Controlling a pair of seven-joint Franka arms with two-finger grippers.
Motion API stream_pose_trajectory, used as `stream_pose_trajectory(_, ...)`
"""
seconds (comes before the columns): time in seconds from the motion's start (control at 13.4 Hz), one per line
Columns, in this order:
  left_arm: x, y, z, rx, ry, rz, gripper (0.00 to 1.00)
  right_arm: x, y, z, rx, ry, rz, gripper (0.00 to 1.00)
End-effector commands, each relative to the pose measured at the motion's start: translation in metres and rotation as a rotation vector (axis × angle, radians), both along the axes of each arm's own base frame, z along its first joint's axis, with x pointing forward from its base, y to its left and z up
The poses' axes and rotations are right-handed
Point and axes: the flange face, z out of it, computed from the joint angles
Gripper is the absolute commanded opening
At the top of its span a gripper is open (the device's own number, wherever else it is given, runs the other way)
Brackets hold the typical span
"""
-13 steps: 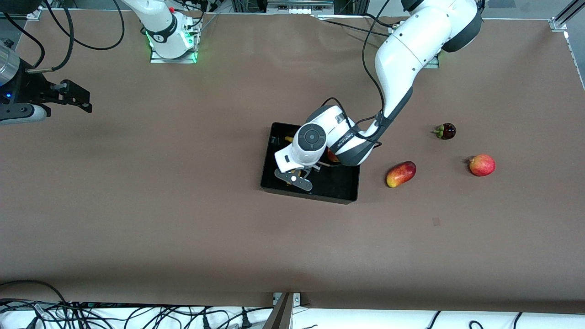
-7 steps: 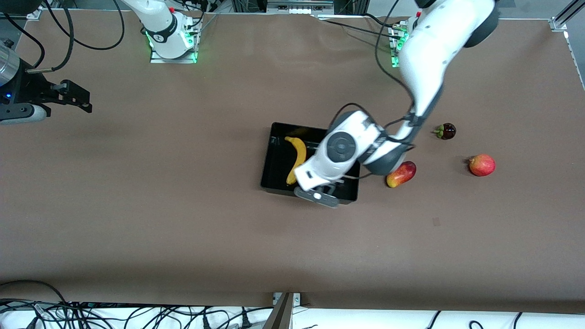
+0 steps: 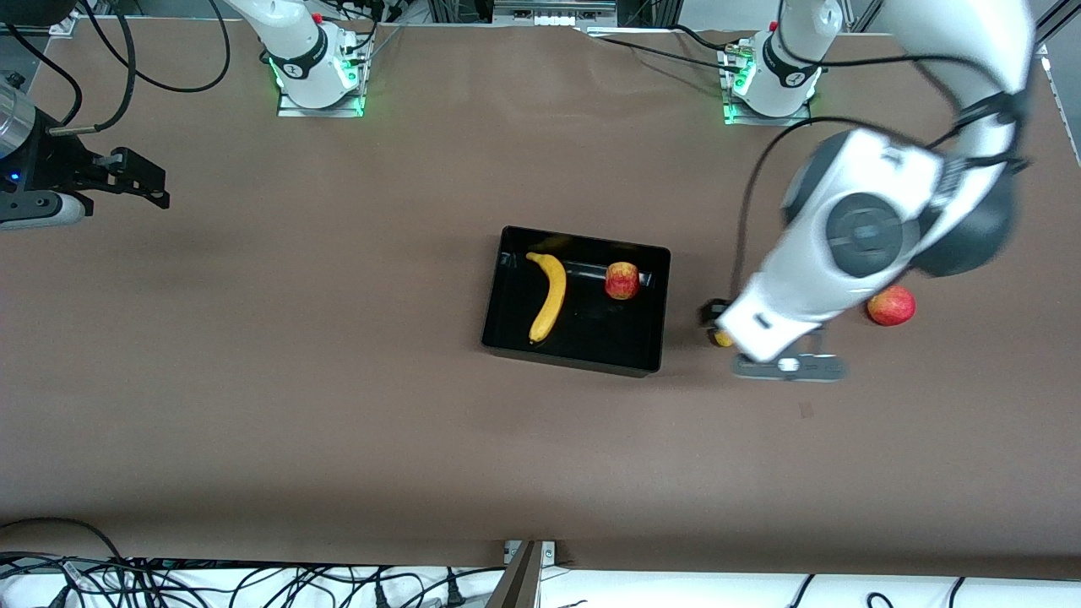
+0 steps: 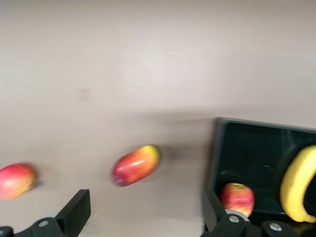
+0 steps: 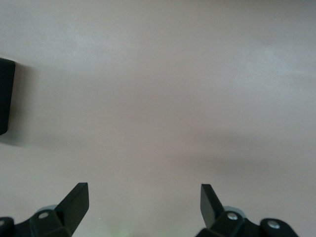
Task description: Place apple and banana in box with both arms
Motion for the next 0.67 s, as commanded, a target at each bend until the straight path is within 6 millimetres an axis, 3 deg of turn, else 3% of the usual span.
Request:
stream_pose_trajectory(0.0,-0.021,0.031,0.039,0.042,0.03,0.003,1.0,0.003,-0.002,0.005,-0.013,-0.009,-0.007,1.0)
stream_pose_trajectory(0.15,-0.031,0.063,0.071,0.048,0.029,-0.042,1.0,0.003,-0.001,0.005,-0.013,-0.009,-0.006,1.0)
stream_pose_trajectory(0.3,-0.041,0.097,0.086,0.057,0.08,-0.112,1.0,0.003,-0.002,0.005,-0.013,-0.009,-0.007,1.0)
stream_pose_trajectory(0.37,-0.043,0.117,0.093,0.054,0.092,-0.149,1.0,0.003,-0.001,0.005,-0.013,-0.009,-0.006,1.0)
stream_pose_trajectory(0.6,-0.069,0.141,0.092,-0.021,0.05,-0.128,1.0,0.003,-0.001,0.005,-0.013,-0.009,-0.006,1.0)
